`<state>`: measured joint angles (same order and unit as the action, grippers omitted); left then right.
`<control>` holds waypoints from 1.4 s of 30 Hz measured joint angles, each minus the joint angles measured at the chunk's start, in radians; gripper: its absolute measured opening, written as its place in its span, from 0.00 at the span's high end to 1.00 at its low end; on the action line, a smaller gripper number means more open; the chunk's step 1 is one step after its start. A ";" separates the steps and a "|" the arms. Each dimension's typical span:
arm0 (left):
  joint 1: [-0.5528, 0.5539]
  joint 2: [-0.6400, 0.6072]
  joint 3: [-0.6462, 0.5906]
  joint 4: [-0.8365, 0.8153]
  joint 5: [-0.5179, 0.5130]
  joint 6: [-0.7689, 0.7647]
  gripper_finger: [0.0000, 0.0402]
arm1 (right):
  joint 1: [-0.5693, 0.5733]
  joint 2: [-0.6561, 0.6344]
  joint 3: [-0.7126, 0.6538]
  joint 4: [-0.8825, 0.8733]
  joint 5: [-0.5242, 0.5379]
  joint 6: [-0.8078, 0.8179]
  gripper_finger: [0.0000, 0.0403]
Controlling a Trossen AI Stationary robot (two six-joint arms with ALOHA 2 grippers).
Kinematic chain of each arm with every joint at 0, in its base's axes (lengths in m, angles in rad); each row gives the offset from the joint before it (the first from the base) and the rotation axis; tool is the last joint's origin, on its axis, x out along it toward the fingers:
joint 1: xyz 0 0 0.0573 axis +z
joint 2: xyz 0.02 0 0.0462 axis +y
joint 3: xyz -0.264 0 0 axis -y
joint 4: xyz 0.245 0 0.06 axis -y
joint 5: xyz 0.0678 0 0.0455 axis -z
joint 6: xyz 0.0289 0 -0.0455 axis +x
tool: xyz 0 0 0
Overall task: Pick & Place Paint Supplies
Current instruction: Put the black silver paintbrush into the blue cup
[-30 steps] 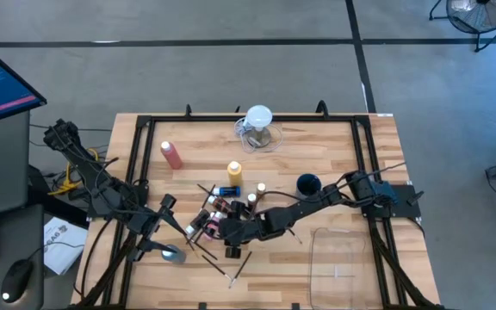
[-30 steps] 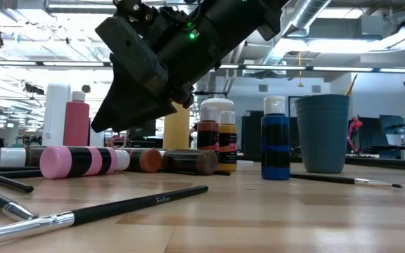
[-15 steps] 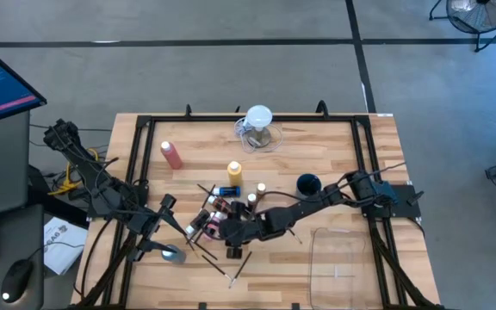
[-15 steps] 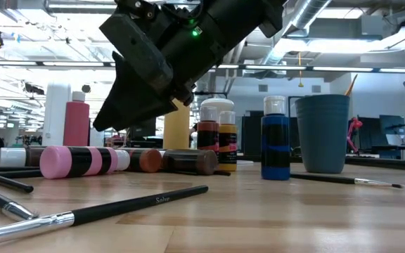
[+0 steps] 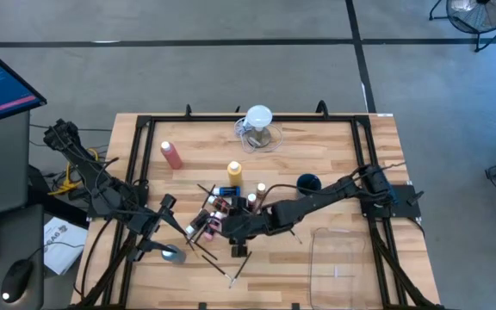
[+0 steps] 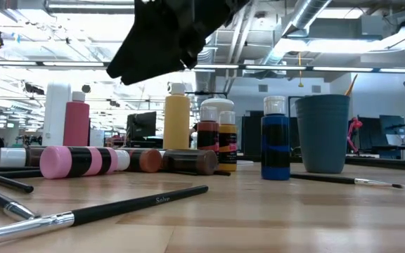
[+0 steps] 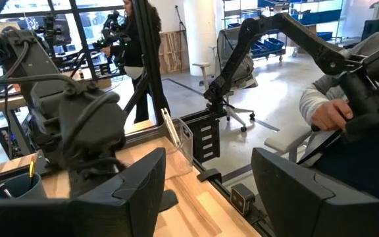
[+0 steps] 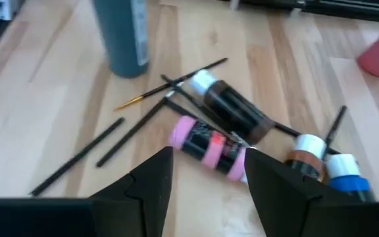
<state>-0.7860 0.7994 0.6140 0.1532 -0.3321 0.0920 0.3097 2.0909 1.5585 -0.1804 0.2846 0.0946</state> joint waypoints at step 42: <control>0.000 0.000 0.000 0.004 -0.011 0.000 0.47 | 0.073 -0.002 -0.042 0.069 0.001 0.022 0.55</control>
<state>-0.7860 0.7994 0.6140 0.1570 -0.3435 0.0921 0.3824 2.0892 1.5169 -0.1116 0.2852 0.1168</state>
